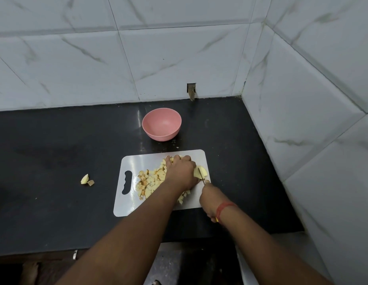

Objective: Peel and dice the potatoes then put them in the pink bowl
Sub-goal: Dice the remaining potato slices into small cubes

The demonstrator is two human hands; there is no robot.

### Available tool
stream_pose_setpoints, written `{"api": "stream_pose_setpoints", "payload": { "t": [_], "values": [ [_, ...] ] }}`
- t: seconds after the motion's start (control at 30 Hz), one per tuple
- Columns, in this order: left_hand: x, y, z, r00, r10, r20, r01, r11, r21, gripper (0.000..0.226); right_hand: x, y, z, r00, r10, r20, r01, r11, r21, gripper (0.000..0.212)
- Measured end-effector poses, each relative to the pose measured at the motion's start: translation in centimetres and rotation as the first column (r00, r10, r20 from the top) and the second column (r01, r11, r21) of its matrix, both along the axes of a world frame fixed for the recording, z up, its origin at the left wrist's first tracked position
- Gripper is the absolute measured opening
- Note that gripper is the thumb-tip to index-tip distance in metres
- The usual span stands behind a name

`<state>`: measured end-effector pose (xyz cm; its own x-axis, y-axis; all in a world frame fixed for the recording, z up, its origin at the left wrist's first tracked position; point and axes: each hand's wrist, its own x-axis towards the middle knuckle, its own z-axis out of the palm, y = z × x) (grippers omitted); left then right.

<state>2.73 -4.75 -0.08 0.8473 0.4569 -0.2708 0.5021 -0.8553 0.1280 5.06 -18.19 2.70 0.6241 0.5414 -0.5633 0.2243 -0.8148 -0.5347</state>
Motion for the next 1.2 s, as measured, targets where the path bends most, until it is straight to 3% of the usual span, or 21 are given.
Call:
{"api": "stream_pose_setpoints", "payload": {
  "t": [0.1, 0.27, 0.43, 0.53, 0.6, 0.67, 0.77, 0.83, 0.9, 1.0, 1.07, 1.1, 1.13, 1.2],
  "values": [
    [0.1, 0.1, 0.2, 1.000, -0.001, -0.020, 0.001, 1.000, -0.007, 0.051, -0.4, -2.1, -1.5, 0.993, 0.116, 0.027, -0.114, 0.991, -0.069, 0.007],
    [0.1, 0.3, 0.1, 1.000, -0.004, -0.013, 0.004, 1.000, -0.018, 0.053, -1.2, -4.6, -1.7, 0.985, 0.172, 0.027, -0.165, 0.972, -0.170, 0.030],
    [-0.8, 0.8, -1.1, 0.996, 0.031, 0.078, -0.029, 0.999, -0.023, 0.055, -0.2, -1.7, 0.1, 0.994, 0.098, 0.044, -0.094, 0.992, -0.083, 0.020],
    [-1.2, 0.9, -1.5, 0.991, 0.040, 0.130, -0.038, 0.999, -0.018, 0.051, 0.4, 1.4, 0.5, 0.993, -0.077, -0.093, 0.055, 0.975, -0.216, 0.007],
    [-1.4, 0.8, -1.4, 0.990, 0.029, 0.136, -0.027, 1.000, -0.011, 0.047, 0.6, 2.1, 0.3, 0.972, -0.156, -0.174, 0.096, 0.947, -0.307, 0.019],
    [-1.4, 0.6, -1.2, 0.991, 0.018, 0.135, -0.017, 1.000, -0.009, 0.044, 1.0, 2.6, 0.4, 0.952, -0.228, -0.205, 0.160, 0.940, -0.300, 0.031],
    [-1.4, 0.6, -1.1, 0.991, 0.008, 0.134, -0.008, 1.000, 0.000, 0.042, 0.6, 2.7, 0.4, 0.934, -0.294, -0.202, 0.296, 0.955, -0.022, 0.008],
    [-1.3, 0.7, -1.0, 0.992, 0.001, 0.124, -0.002, 1.000, 0.011, 0.041, 0.7, 2.7, -0.2, 0.879, -0.370, -0.301, 0.372, 0.927, -0.053, 0.013],
    [-1.2, 0.7, -1.1, 0.993, -0.004, 0.115, 0.002, 1.000, 0.023, 0.042, 0.6, 2.1, -0.2, 0.895, -0.359, -0.265, 0.325, 0.931, -0.164, 0.027],
    [-1.1, 0.8, -1.1, 0.995, -0.005, 0.102, 0.002, 1.000, 0.029, 0.045, 0.1, 1.5, -0.3, 0.987, -0.085, -0.136, 0.072, 0.993, -0.097, 0.023],
    [-1.0, 0.8, -1.1, 0.995, -0.003, 0.100, 0.000, 1.000, 0.024, 0.046, -0.6, 0.6, 0.6, 0.993, 0.097, -0.065, -0.110, 0.965, -0.238, 0.029],
    [-1.0, 0.8, -1.1, 0.995, -0.002, 0.097, 0.000, 1.000, 0.022, 0.046, -0.5, 0.0, -0.2, 0.938, 0.345, -0.010, -0.323, 0.866, -0.382, 0.030],
    [-1.0, 0.8, -1.1, 0.995, -0.001, 0.095, -0.001, 1.000, 0.018, 0.046, -1.0, -0.8, -0.6, 0.920, 0.391, 0.003, -0.345, 0.816, -0.463, 0.029],
    [-1.1, 0.8, -1.1, 0.996, 0.000, 0.095, -0.001, 1.000, 0.013, 0.047, -1.4, -2.1, -1.6, 0.969, 0.243, 0.034, -0.196, 0.850, -0.488, 0.023]
  ]
}}
